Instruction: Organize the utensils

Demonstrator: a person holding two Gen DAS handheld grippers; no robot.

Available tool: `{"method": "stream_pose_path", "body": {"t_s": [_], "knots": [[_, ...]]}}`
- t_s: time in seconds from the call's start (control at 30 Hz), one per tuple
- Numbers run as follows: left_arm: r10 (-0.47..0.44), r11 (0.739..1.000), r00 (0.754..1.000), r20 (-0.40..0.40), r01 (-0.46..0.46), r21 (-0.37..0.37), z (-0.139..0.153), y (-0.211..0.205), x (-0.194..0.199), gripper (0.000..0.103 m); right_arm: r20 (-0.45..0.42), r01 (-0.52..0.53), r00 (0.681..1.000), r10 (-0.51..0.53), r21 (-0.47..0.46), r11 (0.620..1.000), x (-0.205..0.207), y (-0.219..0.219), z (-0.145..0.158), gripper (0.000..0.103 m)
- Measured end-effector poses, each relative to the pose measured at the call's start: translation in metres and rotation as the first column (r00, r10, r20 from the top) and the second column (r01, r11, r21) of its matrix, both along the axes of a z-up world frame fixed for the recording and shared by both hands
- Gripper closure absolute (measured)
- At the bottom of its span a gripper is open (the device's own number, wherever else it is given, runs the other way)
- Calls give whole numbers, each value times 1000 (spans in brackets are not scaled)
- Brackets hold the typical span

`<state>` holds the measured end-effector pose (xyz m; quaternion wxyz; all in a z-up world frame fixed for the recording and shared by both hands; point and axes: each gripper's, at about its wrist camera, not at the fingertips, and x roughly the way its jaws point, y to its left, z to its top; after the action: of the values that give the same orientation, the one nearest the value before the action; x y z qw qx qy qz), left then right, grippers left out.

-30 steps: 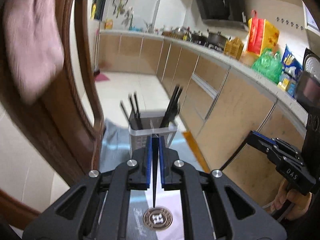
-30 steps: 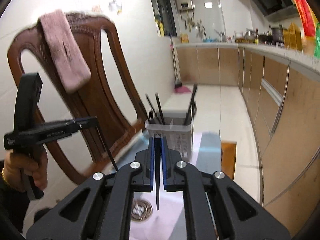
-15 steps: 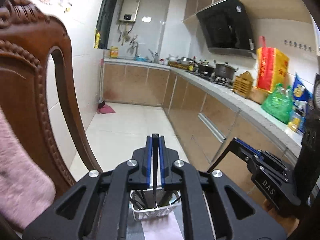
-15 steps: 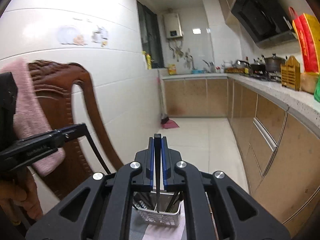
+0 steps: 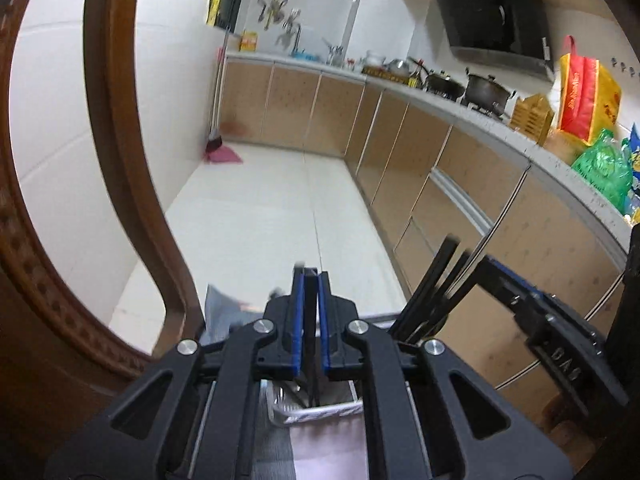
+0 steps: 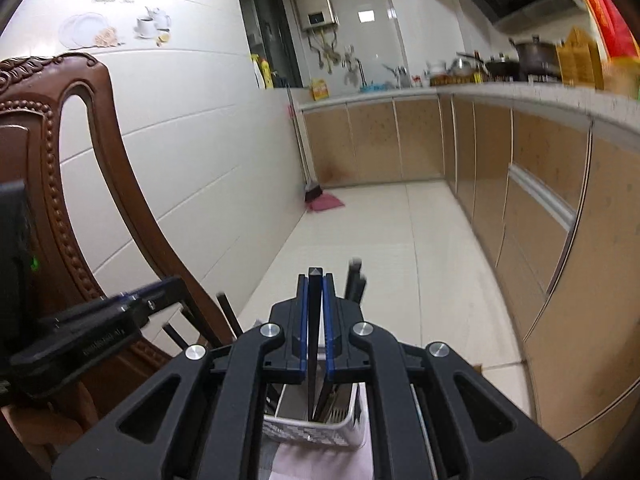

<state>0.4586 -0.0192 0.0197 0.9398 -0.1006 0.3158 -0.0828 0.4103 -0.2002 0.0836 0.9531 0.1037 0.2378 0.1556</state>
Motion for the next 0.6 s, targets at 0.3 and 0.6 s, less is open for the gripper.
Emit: {"method": "stream_pose_path", "body": {"t_s": [0.3,0.6], "knots": [[-26,1000,993,116,26,-1,-13,15,-113,9,81,33,996,-44,140,990,-101,-42,4,14],[74,997,995,69,-76,20,-87,20,-250,4,-44,88,995,-88,11,996,-228,-38,-76,3]]}}
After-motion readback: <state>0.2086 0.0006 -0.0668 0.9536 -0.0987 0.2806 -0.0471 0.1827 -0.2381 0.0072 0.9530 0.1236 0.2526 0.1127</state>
